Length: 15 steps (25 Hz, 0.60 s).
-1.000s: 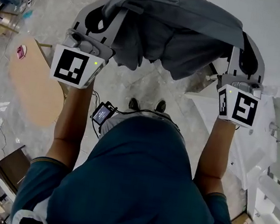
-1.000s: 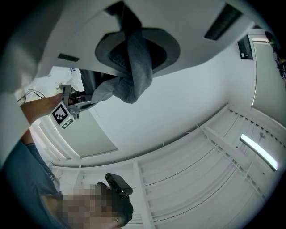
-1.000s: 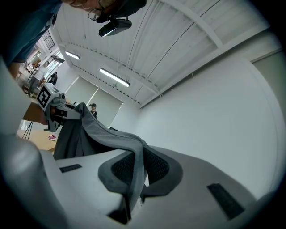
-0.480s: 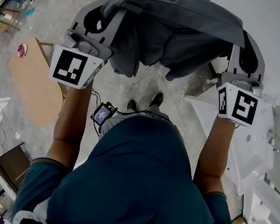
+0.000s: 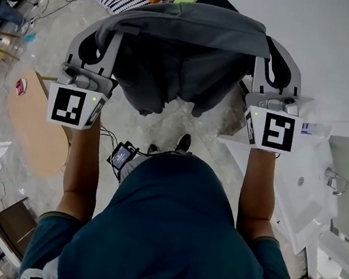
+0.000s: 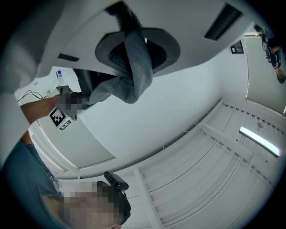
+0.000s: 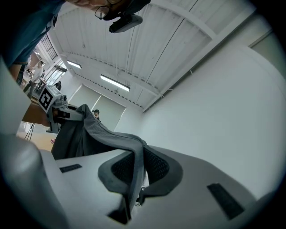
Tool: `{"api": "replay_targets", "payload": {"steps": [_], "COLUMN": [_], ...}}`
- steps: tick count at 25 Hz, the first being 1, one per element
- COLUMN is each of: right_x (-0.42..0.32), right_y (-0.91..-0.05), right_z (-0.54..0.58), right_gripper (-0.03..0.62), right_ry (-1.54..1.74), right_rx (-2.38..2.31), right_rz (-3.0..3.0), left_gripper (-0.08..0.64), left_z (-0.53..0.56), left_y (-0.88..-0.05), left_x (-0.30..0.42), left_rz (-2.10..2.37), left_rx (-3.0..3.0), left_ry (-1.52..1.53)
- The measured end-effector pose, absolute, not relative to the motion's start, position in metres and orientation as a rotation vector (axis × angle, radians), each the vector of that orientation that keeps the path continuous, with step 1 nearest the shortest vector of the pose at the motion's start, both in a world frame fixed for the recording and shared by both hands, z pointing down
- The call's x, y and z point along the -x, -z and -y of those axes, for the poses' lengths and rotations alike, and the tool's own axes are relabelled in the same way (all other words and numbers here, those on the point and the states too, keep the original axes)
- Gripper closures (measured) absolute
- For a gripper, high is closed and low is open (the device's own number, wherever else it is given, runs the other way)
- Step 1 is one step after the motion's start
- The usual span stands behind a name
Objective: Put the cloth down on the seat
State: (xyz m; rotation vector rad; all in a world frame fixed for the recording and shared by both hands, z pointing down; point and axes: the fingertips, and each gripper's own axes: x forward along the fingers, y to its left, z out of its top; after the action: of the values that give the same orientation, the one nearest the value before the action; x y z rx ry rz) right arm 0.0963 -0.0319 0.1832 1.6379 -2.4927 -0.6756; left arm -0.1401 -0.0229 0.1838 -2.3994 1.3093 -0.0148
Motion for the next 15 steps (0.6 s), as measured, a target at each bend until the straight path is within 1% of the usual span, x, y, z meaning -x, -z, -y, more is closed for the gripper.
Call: {"api": "replay_targets", "payload": {"steps": [6,15], "right_x": [-0.119,-0.130], "right_y": [-0.182,-0.188], "right_z": [0.047,0.070], "right_gripper": [0.561,0.561], "right_ry": [0.706,0.617], "right_rx": [-1.619,-1.631], "right_rz": [2.510,2.570], "left_gripper": [0.534,0.535], "left_z": [0.037,0.055], "left_y": [-0.187,-0.190], "left_x": [0.117,0.104], "left_rz": [-1.321,-1.346], "left_rx": [2.384,2.373], "left_ry": [0.029,0.063]}}
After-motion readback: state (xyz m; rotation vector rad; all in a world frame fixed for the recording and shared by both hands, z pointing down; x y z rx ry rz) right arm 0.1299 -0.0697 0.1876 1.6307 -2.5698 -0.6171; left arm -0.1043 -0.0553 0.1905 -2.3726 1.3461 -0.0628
